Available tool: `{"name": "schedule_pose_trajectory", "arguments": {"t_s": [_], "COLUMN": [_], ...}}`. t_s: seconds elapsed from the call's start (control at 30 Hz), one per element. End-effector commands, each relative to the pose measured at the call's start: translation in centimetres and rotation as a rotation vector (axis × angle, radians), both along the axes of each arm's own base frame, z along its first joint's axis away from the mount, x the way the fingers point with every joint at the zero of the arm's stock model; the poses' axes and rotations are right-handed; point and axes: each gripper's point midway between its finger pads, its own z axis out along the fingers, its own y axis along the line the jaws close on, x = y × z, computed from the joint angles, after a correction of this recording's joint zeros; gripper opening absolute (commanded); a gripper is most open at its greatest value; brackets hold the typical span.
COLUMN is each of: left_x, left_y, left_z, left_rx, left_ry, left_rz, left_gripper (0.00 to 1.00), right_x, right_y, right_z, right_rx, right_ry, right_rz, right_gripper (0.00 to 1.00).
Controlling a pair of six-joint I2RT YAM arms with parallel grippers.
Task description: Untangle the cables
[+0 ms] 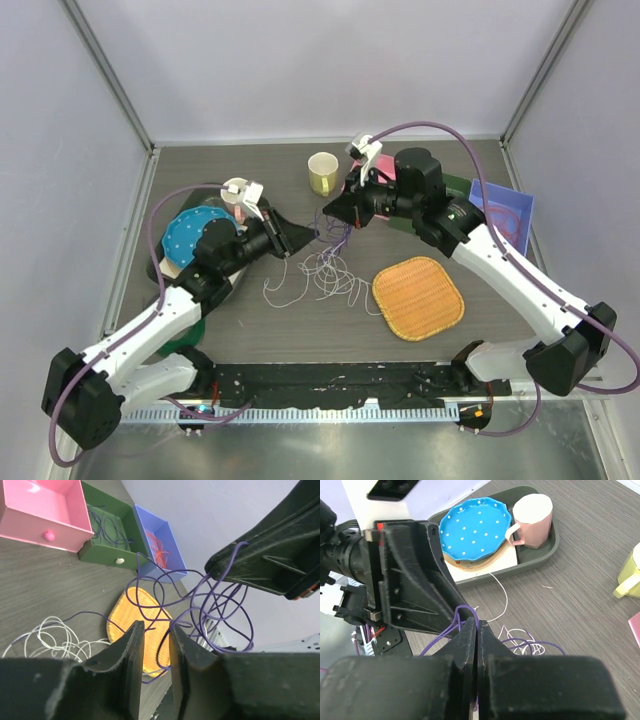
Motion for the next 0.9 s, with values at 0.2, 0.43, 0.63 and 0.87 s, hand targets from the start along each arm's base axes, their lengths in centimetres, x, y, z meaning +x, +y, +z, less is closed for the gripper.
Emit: {"name": "schedule_pose_trajectory", "arguments": {"t_s": [0.2,0.43,0.63,0.87], "left_x": [3.3,-0.6,-2.5,-2.7], "left_y": [6.4,16.5,19.1,16.2], "left_z": [-6.4,-14.1,-12.0,-7.5], "left_rx": [0.207,0.446,0.400,0.260], "left_ry": [0.165,0.364,0.323,0.180], "left_rz": [0.405,0.780,0.850,0.685], "left_gripper": [0.00,0.00,0.00,0.00], "right_x": [3.8,7.4,7.0,2.3], "right_y": [-4.5,-14.9,-15.0,-4.3], "right_z": [3.2,4.4,4.6,2.7], "right_rx": [-0.023,-0.125,-0.136,-0.078], "right_ry": [-0.155,-0.263,-0.296,-0.222], "right_rz": [-0.341,-0.935,-0.906,-0.221], "right_gripper": [0.04,0.04,0.09,0.01]}}
